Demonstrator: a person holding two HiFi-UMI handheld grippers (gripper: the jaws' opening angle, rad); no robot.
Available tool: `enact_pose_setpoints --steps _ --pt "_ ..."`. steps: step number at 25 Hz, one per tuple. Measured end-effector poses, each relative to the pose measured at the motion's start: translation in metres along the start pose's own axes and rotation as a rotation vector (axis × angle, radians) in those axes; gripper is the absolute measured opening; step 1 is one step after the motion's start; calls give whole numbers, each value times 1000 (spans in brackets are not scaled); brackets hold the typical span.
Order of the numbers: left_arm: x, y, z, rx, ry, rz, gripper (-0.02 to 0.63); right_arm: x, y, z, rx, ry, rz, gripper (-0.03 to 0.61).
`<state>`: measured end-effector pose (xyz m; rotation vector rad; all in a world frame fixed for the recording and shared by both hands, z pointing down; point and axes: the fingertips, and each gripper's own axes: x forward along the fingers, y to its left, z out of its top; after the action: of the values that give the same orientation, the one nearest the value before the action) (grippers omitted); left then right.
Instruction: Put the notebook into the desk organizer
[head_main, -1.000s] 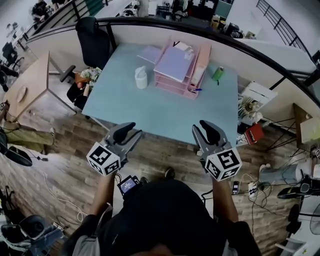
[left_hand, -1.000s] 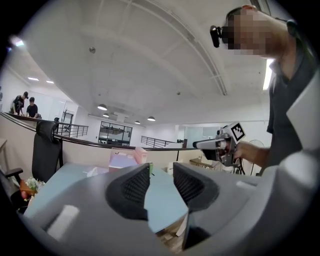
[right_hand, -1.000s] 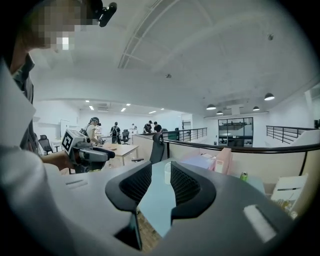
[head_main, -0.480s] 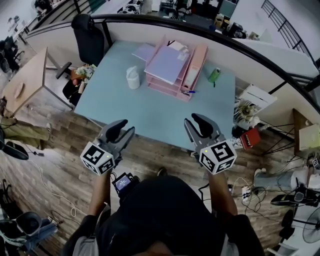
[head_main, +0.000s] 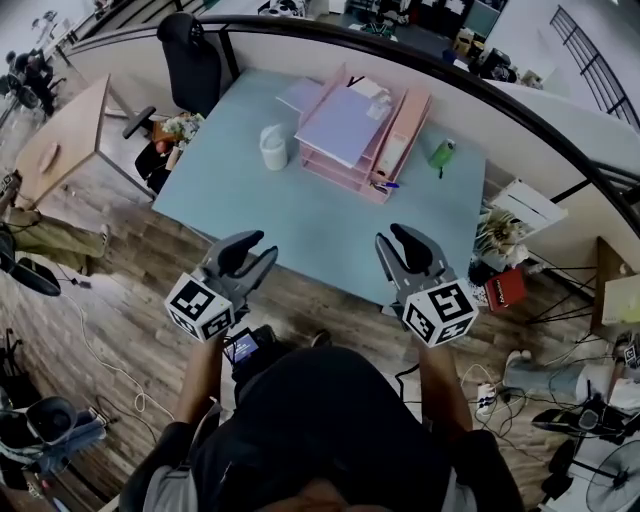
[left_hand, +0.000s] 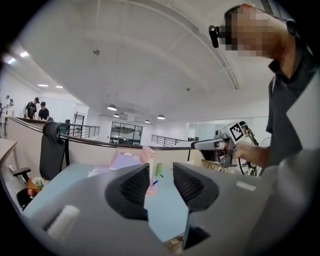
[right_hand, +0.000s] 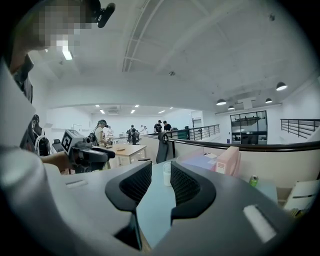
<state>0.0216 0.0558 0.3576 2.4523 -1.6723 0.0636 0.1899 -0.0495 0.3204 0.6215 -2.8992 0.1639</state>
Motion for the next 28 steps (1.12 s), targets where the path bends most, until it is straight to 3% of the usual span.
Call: enact_pose_setpoints --steps 6,19,28 --pt "17 17 0 -19 16 -25 170 17 -12 0 13 25 -20 100" --pt "59 79 20 18 10 -205 170 52 -23 14 30 10 -196 100" --pt "75 126 39 18 -18 -286 170 94 -20 37 5 27 -260 100"
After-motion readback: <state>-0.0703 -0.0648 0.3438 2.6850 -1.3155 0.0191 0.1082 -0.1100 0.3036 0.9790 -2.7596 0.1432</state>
